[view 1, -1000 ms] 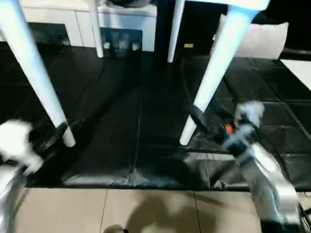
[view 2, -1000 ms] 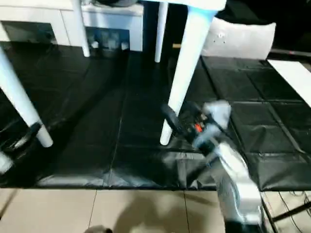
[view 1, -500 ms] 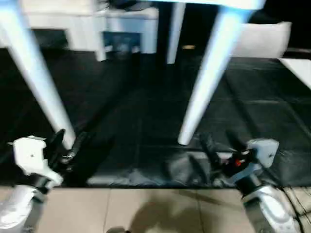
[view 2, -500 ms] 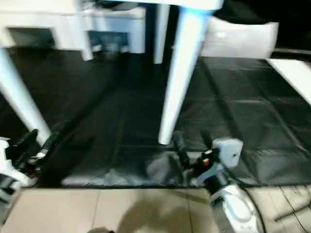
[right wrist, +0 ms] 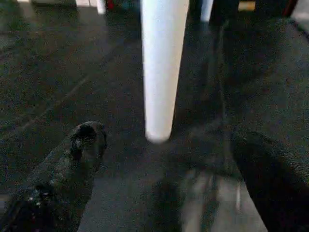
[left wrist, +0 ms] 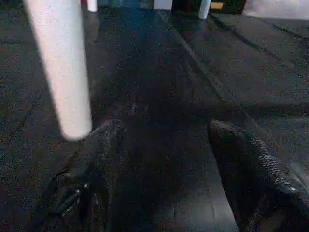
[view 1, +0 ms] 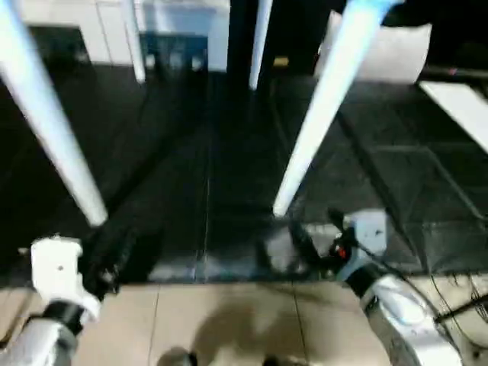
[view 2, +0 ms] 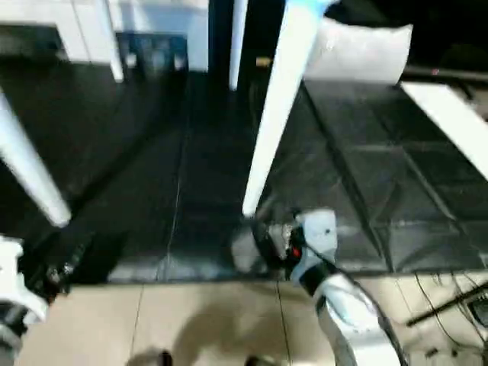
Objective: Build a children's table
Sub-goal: Flip table
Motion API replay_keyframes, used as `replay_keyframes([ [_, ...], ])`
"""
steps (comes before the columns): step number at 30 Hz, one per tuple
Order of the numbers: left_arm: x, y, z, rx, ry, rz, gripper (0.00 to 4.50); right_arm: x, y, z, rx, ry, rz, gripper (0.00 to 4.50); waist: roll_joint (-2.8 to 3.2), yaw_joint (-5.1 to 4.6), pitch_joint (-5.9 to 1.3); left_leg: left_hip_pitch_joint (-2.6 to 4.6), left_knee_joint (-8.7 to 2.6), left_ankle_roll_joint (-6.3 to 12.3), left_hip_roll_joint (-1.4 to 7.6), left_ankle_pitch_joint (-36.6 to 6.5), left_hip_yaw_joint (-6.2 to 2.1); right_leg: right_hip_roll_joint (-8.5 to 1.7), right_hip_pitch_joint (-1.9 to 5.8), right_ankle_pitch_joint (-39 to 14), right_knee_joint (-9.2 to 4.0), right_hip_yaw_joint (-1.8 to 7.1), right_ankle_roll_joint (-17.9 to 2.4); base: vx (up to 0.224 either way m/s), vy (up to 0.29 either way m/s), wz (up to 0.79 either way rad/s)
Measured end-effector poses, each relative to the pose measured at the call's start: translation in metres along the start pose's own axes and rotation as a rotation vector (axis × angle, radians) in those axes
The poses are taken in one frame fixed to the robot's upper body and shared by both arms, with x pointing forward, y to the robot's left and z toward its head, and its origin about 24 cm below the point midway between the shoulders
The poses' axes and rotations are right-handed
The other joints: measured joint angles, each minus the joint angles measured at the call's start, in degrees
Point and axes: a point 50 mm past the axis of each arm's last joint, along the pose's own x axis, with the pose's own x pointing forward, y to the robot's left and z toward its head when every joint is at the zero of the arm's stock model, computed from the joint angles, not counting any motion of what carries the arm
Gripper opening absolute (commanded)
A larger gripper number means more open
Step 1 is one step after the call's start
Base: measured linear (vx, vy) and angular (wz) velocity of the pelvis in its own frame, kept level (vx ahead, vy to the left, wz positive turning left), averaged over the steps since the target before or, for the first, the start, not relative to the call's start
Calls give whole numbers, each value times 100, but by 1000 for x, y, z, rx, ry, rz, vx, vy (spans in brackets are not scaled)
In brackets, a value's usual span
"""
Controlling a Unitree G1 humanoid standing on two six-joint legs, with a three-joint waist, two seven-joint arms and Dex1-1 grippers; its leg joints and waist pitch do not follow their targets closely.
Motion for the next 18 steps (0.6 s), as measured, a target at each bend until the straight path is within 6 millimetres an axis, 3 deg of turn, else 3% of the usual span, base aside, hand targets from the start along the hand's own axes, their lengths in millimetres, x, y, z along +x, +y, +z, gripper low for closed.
replay_keyframes([
  [1,1,1,2,12,-4,-5,311,0,1,-1,7,0,2,450,70,71,60,55,-30,-31,47,-22,0,-35,135,-284,252,-93,11,-212,13,-13],
  [2,9,0,10,45,-30,-41,311,-4,-1,-4,17,-3,-15,450,28,256,87,108,-29,-38,56,-25,155,-114,168,-792,1111,-152,-78,-187,2,8],
  [3,15,-1,18,62,-69,-54,311,-5,-3,-5,17,-1,-23,450,-92,528,60,100,-21,-39,88,-23,355,-109,304,-1116,1460,-76,-122,-187,2,8],
  [4,13,-1,21,79,-82,-51,311,-2,-3,-1,10,-19,-18,450,-244,716,3,-5,16,-52,51,-15,573,-90,517,-1583,1539,189,-59,-88,-111,12],
  [5,11,0,13,66,-44,-44,311,4,-5,6,-1,-50,-5,450,-127,783,17,-93,505,-225,67,-201,329,-41,385,-1829,1619,311,-56,-47,-105,1],
  [6,9,-3,0,50,16,-63,311,3,-7,4,5,-55,-11,450,-3,910,18,-2,796,-191,-44,-256,-50,-1,438,-1823,1600,333,-53,-47,-105,1],
  [7,12,-4,-3,56,40,-88,311,2,-9,2,18,-59,-21,450,115,952,35,149,825,-248,-186,-455,-367,41,505,-1792,1532,350,-59,-66,30,14],
  [8,22,-6,3,82,15,-123,311,1,-10,0,27,-63,-12,450,213,984,91,293,585,-331,-256,-583,-397,45,529,-1710,1455,396,-69,-117,48,35],
  [9,26,-8,8,93,-6,-141,311,2,-9,-4,37,-55,7,450,261,984,112,333,477,-328,-258,-565,-343,54,576,-1628,1341,428,-74,-117,48,35],
  [10,30,-11,9,102,-20,-170,311,2,-7,-5,46,-53,34,450,276,966,106,358,370,-327,-258,-566,-299,86,603,-1579,1209,475,-112,-112,57,23],
  [11,34,-15,9,109,-24,-205,311,1,-7,-5,57,-60,60,450,292,900,81,389,224,-322,-257,-562,-258,96,664,-1408,996,492,-127,-48,78,1],
  [12,36,-20,6,106,-13,-244,311,-1,-7,-5,62,-59,86,450,278,851,52,402,138,-293,-258,-542,-233,91,689,-1244,851,492,-129,-48,78,1],
  [14,36,-36,-3,59,26,-354,311,-7,-10,-4,74,-61,149,450,329,676,7,424,45,-182,-236,-299,-234,112,748,-1061,651,472,12,-14,85,-10],
  [18,33,-53,-15,-29,69,-500,311,-15,-9,-4,84,-52,290,450,317,285,-21,416,0,-180,-241,-299,-205,104,758,-977,515,493,64,1,38,-5],
])
